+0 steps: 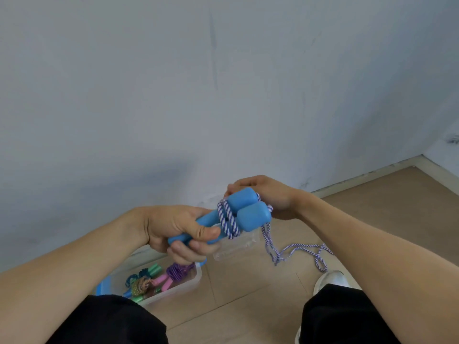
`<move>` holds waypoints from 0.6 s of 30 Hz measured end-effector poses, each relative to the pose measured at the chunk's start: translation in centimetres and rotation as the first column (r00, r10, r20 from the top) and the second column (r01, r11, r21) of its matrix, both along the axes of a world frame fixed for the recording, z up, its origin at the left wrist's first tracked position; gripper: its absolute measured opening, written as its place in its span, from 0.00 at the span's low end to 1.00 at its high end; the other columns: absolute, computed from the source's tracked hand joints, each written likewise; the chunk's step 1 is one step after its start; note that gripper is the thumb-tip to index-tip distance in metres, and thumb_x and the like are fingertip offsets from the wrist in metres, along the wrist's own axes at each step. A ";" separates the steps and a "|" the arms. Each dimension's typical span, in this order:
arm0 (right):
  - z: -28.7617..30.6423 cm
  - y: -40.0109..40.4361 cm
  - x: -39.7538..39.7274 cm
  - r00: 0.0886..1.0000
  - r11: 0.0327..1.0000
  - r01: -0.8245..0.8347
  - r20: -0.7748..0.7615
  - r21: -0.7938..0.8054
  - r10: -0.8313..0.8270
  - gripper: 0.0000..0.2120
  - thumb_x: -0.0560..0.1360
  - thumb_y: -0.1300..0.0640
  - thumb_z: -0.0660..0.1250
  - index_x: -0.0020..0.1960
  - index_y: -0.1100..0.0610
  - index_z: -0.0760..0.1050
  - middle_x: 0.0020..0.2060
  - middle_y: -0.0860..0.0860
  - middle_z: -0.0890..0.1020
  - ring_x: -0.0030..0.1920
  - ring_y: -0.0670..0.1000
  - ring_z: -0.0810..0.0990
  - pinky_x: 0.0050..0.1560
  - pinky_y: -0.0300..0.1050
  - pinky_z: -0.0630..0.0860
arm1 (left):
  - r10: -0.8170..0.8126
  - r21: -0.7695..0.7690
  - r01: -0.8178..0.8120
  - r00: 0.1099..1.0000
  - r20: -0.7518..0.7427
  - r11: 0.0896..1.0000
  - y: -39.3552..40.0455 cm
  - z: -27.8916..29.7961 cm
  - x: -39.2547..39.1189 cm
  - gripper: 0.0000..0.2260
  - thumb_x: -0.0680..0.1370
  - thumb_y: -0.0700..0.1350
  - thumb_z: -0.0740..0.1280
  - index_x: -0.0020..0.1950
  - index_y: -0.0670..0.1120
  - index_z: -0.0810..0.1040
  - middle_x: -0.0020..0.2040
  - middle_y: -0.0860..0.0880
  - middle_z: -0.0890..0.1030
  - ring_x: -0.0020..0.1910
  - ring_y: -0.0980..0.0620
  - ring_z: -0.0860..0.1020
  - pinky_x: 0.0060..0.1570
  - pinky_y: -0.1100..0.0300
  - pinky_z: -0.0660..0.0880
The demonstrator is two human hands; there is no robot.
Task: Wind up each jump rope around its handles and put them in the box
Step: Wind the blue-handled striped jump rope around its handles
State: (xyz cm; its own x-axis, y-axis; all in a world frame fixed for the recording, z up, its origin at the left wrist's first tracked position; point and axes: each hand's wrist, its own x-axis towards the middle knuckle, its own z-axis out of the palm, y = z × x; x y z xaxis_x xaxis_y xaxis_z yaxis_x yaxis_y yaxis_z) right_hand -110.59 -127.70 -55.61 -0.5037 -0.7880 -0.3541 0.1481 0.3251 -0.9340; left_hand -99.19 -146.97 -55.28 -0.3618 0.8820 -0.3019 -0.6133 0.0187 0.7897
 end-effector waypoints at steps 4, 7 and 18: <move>-0.1 -0.3 -0.5 0.995 0.993 0.095 0.028 -0.066 -0.093 0.23 0.78 0.45 0.63 0.63 0.62 0.78 0.64 0.56 0.78 0.59 0.54 0.77 0.60 0.50 0.71 | 0.058 0.098 -0.061 0.998 0.033 0.993 -0.2 0.1 -0.2 0.08 0.82 0.49 0.62 0.46 0.49 0.79 0.33 0.55 0.72 0.22 0.59 0.62 0.20 0.66 0.58; 0.2 -0.7 0.4 0.992 0.989 0.032 0.124 -0.146 -0.014 0.27 0.82 0.44 0.53 0.69 0.62 0.72 0.65 0.58 0.78 0.66 0.57 0.77 0.67 0.52 0.72 | 0.071 0.135 -0.077 0.996 0.053 0.988 0.0 0.3 -0.1 0.09 0.83 0.49 0.61 0.48 0.50 0.80 0.33 0.55 0.73 0.23 0.58 0.61 0.20 0.66 0.57; -1.1 -1.6 -0.2 0.843 0.884 0.019 0.483 -0.466 0.237 0.13 0.65 0.59 0.72 0.49 0.60 0.84 0.45 0.55 0.85 0.44 0.51 0.84 0.47 0.42 0.80 | 0.156 0.182 -0.165 0.986 0.063 0.969 -0.4 0.8 0.2 0.08 0.82 0.47 0.63 0.59 0.45 0.73 0.33 0.49 0.63 0.23 0.58 0.61 0.20 0.66 0.58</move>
